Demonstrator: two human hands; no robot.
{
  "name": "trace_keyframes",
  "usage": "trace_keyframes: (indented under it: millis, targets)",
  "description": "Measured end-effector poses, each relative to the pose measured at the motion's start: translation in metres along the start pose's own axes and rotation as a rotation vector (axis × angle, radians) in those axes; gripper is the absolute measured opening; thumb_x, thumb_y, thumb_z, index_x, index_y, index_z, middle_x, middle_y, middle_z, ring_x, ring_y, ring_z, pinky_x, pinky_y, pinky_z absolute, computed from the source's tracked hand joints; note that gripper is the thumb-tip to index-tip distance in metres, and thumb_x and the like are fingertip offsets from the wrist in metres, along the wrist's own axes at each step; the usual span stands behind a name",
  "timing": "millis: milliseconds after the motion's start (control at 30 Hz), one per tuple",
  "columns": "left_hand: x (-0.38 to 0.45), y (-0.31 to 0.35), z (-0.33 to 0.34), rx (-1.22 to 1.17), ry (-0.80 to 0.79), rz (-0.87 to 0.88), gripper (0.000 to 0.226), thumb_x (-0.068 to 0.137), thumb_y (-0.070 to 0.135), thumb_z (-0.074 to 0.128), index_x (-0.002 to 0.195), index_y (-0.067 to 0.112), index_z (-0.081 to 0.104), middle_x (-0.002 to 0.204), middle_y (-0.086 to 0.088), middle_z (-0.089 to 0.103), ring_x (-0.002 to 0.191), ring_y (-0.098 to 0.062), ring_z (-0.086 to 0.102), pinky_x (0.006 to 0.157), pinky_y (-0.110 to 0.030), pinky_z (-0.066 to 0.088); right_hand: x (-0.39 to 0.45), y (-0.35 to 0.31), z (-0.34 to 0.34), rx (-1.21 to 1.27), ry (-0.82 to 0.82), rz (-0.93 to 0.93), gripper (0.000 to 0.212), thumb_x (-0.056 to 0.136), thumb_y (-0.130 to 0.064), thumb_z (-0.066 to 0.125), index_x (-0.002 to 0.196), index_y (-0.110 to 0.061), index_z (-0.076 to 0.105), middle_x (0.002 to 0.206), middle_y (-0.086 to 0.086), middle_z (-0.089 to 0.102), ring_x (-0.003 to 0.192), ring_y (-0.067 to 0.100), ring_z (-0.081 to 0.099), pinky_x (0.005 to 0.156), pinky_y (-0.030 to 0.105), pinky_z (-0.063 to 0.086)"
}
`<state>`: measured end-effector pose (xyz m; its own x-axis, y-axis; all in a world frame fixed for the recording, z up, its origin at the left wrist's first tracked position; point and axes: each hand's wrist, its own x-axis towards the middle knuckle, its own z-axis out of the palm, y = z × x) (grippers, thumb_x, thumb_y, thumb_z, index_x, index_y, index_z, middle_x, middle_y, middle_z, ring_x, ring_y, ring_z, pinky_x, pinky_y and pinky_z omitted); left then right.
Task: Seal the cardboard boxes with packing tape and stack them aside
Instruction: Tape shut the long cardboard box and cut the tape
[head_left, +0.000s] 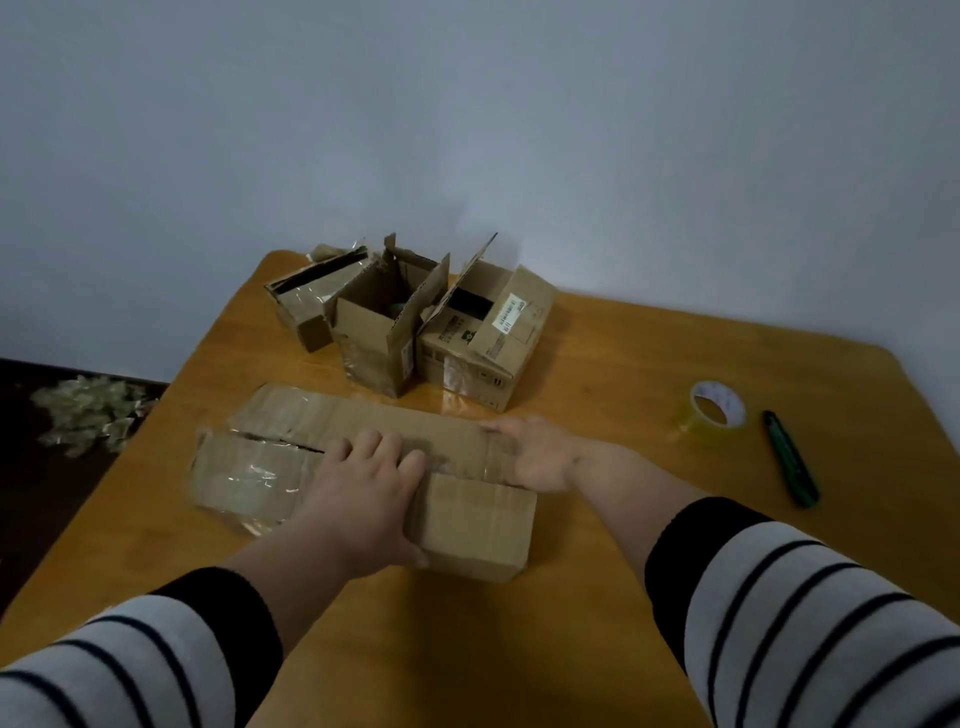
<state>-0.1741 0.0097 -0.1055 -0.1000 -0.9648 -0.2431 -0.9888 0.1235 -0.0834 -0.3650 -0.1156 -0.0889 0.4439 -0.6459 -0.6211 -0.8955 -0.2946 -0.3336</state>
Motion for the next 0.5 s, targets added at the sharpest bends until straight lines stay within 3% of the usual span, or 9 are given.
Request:
trace_keyframes:
  millis: [133, 233, 367, 500]
  targets:
    - [-0.006, 0.017, -0.005, 0.034, 0.116, 0.036, 0.072, 0.068, 0.074, 0.064, 0.122, 0.029, 0.047, 0.121, 0.003, 0.055, 0.110, -0.023, 0.050, 0.094, -0.044, 0.037, 0.004, 0.014, -0.004, 0.014, 0.009, 0.000, 0.073, 0.095, -0.026, 0.057, 0.152, -0.046, 0.017, 0.142, 0.003, 0.031, 0.111, 0.024, 0.046, 0.091, 0.032, 0.046]
    - [-0.008, 0.019, -0.006, -0.008, 0.127, 0.061, 0.078, 0.070, 0.072, 0.063, 0.132, 0.028, 0.047, 0.126, 0.003, 0.057, 0.112, -0.023, 0.053, 0.094, -0.045, 0.041, 0.007, 0.022, -0.009, 0.020, -0.011, -0.030, 0.074, 0.094, -0.027, 0.058, 0.152, -0.048, 0.017, 0.143, 0.001, 0.029, 0.116, 0.024, 0.044, 0.086, 0.029, 0.041]
    - [0.003, 0.012, -0.009, -0.157, -0.069, 0.038, 0.096, 0.077, 0.082, 0.042, 0.152, 0.035, 0.004, 0.158, 0.007, 0.013, 0.142, -0.020, 0.018, 0.115, -0.046, 0.021, 0.014, 0.026, -0.009, 0.060, -0.018, -0.073, 0.072, 0.092, -0.028, 0.061, 0.150, -0.048, 0.024, 0.144, 0.000, 0.030, 0.128, 0.025, 0.041, 0.092, 0.027, 0.037]
    - [0.016, 0.016, -0.004, -0.191, -0.121, -0.033, 0.078, 0.089, 0.073, 0.010, 0.153, 0.035, -0.014, 0.161, 0.010, -0.024, 0.148, -0.017, -0.020, 0.119, -0.054, -0.005, 0.014, 0.034, -0.010, 0.081, 0.003, -0.120, 0.068, 0.092, -0.028, 0.062, 0.150, -0.045, 0.029, 0.145, 0.000, 0.032, 0.131, 0.024, 0.040, 0.100, 0.028, 0.037]
